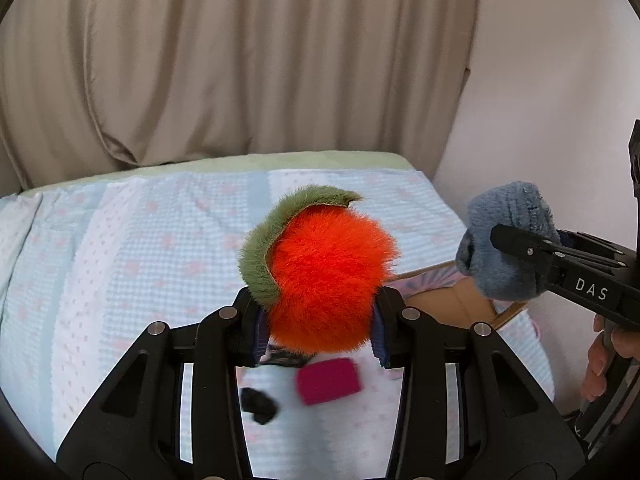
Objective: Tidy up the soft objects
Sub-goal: 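Carry the orange pompom and grey sock into the box and release both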
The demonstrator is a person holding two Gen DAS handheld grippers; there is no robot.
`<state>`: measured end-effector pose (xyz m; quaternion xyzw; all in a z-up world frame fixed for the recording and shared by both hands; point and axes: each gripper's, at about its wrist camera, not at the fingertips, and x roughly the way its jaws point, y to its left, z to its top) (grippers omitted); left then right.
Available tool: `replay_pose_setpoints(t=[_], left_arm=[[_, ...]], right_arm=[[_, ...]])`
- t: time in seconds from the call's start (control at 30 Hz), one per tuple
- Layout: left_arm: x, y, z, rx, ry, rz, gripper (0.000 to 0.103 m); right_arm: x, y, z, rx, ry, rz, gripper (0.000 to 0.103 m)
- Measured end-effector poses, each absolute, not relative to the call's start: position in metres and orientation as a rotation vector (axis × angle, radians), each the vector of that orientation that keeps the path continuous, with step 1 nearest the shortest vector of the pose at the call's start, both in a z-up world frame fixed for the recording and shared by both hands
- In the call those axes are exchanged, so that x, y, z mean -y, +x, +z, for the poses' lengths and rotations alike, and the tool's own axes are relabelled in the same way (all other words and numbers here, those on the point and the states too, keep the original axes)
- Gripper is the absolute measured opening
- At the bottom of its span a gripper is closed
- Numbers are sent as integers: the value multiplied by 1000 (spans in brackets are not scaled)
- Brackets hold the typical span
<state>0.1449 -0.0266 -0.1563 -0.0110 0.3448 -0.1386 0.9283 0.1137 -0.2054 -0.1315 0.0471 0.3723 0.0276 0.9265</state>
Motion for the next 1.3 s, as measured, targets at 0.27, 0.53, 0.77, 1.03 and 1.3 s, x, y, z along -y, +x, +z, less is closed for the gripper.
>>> replay_pose_setpoints(t=[0.27,0.53,0.77,1.03,1.3], left_arm=[[118,153,-164,-752,-57,-307,36],[195,185,-213,-867,-124,-338,36],[261,216,-264,-1011,-81,-356,36],[299,253,-340,-1210,-61,-322,36],[316,265,-397,-1374,15,-273,36]], right_arm=[[291,113,-129,-793,84,-18,40],[370,135,-170,-908,95,-89,40],[413,164,-226,-1049,140,-107,40],[448,194,-294,-1235,195,-84,40],[455,218,-345,-1366,229,-46,41]])
